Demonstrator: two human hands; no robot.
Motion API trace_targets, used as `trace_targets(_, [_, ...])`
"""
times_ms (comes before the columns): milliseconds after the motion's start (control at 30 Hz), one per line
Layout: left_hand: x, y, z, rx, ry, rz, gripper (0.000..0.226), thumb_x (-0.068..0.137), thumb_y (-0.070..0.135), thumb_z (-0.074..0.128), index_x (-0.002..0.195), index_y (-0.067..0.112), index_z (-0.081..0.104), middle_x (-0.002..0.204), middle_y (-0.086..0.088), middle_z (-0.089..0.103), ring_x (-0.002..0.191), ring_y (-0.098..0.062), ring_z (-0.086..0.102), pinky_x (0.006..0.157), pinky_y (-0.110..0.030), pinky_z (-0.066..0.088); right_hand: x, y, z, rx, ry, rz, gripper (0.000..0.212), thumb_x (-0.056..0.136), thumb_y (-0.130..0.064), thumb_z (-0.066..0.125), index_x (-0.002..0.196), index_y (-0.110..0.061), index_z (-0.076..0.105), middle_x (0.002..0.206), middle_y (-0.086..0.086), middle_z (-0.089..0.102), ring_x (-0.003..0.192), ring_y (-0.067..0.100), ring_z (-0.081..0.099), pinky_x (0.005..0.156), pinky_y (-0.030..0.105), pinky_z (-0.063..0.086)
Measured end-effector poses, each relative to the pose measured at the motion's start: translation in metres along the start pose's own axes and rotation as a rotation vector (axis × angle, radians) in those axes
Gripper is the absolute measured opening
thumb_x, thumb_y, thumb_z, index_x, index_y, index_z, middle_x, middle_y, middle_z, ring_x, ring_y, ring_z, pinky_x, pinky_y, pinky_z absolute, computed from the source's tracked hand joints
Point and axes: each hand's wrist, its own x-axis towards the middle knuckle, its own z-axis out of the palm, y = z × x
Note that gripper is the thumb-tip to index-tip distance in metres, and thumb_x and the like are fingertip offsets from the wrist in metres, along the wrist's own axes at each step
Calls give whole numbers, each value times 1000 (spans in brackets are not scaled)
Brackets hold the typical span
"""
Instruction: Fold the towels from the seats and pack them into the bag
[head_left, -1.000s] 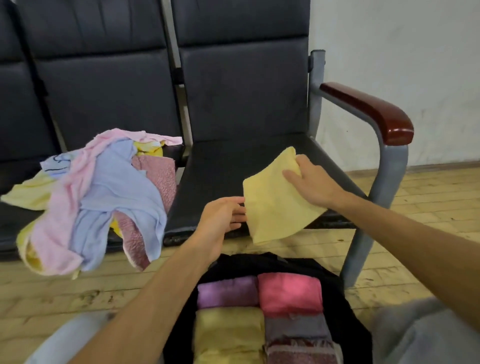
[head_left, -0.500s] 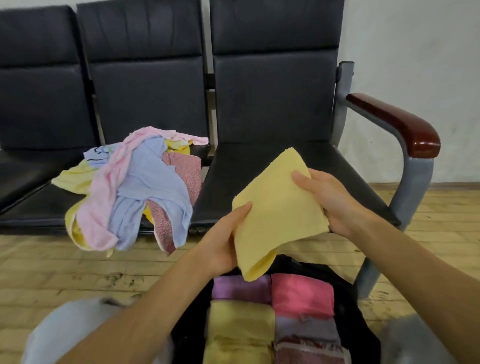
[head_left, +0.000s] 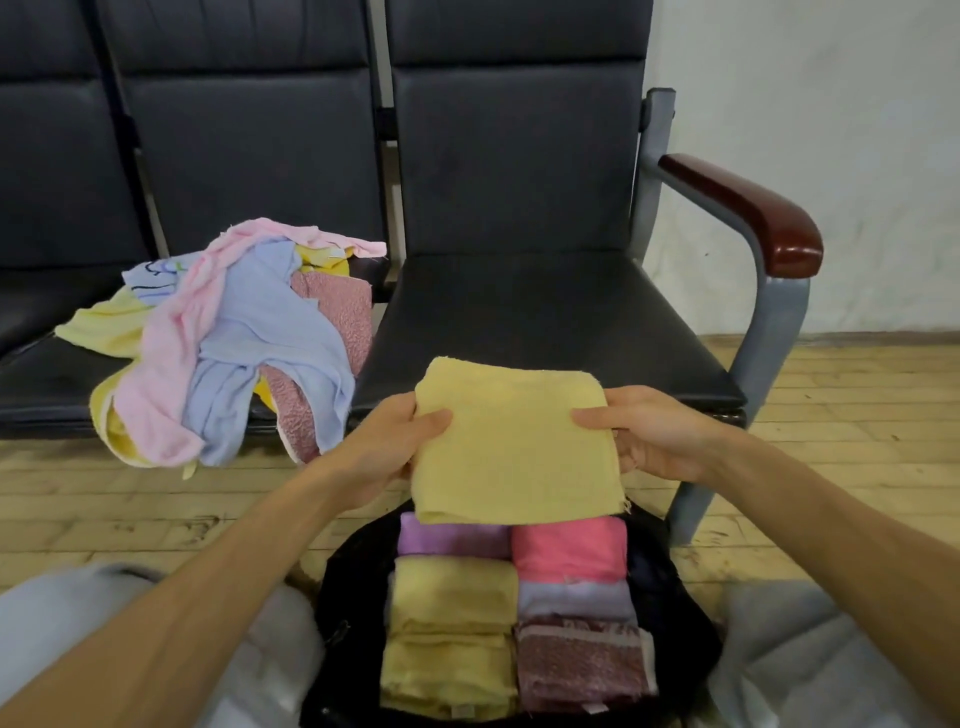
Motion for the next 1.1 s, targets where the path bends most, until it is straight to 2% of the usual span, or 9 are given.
trace_targets(200, [3,1,-4,-178,15,-11,27,102,18,45,126,15,57,116,-1,69,108,-18,65,84,-32,53,3,1,-6,291,-60,-70,29,97,-6,51,125,-7,61,119,15,69,91,22,73,81,33,57])
trace_targets(400, [7,2,-10,-387,-44,17,33,100,10,47,127,27,57,119,-3,69,102,-25,67,86,-47,56,12,4,-7,376,-108,-172,43,92,-7,54,134,-18,55,127,11,66,114,32,61,78,35,58])
trace_targets(533, [6,4,-13,-394,-57,15,24,99,10,44,104,21,65,86,-6,67,69,-17,66,55,-31,57,11,-2,-8,431,-73,-230,33,97,1,42,114,-10,69,108,15,68,93,26,65,70,32,59])
trace_targets(700, [1,5,-14,-452,-91,-47,26,94,19,35,77,14,55,73,-3,52,62,-17,54,53,-27,46,9,0,-6,412,-70,-152,40,98,-31,38,73,-11,63,77,5,59,66,20,60,58,31,53])
trace_targets(767, [1,5,-11,-350,-172,-41,29,95,28,44,72,16,57,71,1,50,63,-14,50,53,-26,42,12,3,-7,319,-67,-123,34,90,-43,57,78,-11,62,80,6,56,73,22,59,63,32,54])
trace_targets(833, [2,3,-7,-268,-186,-21,5,87,20,63,83,18,63,80,-1,57,69,-13,57,59,-28,46,15,7,-7,257,-95,-103,22,80,-30,71,85,-11,61,82,5,56,73,18,59,61,27,54])
trace_targets(933, [11,-9,-10,-245,-98,-46,47,77,-4,70,119,16,60,108,-6,66,92,-21,67,77,-35,55,17,10,-7,260,-88,-42,32,78,6,68,107,-5,63,97,9,68,85,19,69,68,26,59])
trace_targets(1000, [9,-14,-9,-208,-72,-75,49,79,-7,71,124,8,59,115,-11,69,100,-23,69,84,-34,57,18,11,-4,182,-88,12,40,78,10,67,117,0,64,112,11,71,102,22,69,82,29,58])
trace_targets(1100, [7,-25,-6,-137,-29,-125,29,86,-2,66,114,-6,62,96,-11,73,82,-15,72,65,-24,57,23,19,3,48,-8,60,34,86,2,66,119,3,64,117,12,70,106,22,67,88,30,55])
